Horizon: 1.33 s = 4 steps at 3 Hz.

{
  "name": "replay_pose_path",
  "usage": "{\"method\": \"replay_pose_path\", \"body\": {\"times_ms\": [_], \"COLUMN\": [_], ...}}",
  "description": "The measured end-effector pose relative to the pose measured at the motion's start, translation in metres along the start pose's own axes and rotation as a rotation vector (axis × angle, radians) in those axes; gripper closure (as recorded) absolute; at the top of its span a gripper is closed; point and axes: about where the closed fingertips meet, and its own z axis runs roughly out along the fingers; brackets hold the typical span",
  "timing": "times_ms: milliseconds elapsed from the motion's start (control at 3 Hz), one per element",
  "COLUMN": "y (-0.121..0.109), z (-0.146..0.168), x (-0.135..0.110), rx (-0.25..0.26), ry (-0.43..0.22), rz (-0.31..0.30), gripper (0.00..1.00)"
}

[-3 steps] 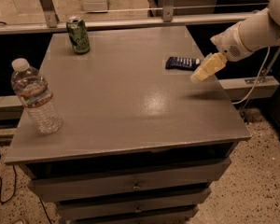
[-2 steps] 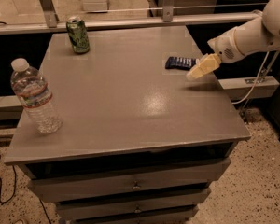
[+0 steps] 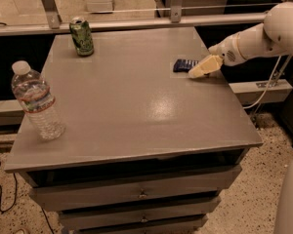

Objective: Move rxbar blueberry near water bottle

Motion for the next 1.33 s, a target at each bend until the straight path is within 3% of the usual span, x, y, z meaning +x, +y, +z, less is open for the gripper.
{"method": "replay_pose_path", "body": {"times_ms": [667, 1000, 1333], "y": [0.009, 0.041, 0.083], "z": [0.013, 0.014, 0.008], "x": [-0.005, -0.007, -0.022], "rx": [-0.048, -0.121, -0.215], "ry": [0.007, 0.023, -0.003], "rz": [0.021, -0.013, -0.056], "gripper": [0.65, 0.87, 1.00]}}
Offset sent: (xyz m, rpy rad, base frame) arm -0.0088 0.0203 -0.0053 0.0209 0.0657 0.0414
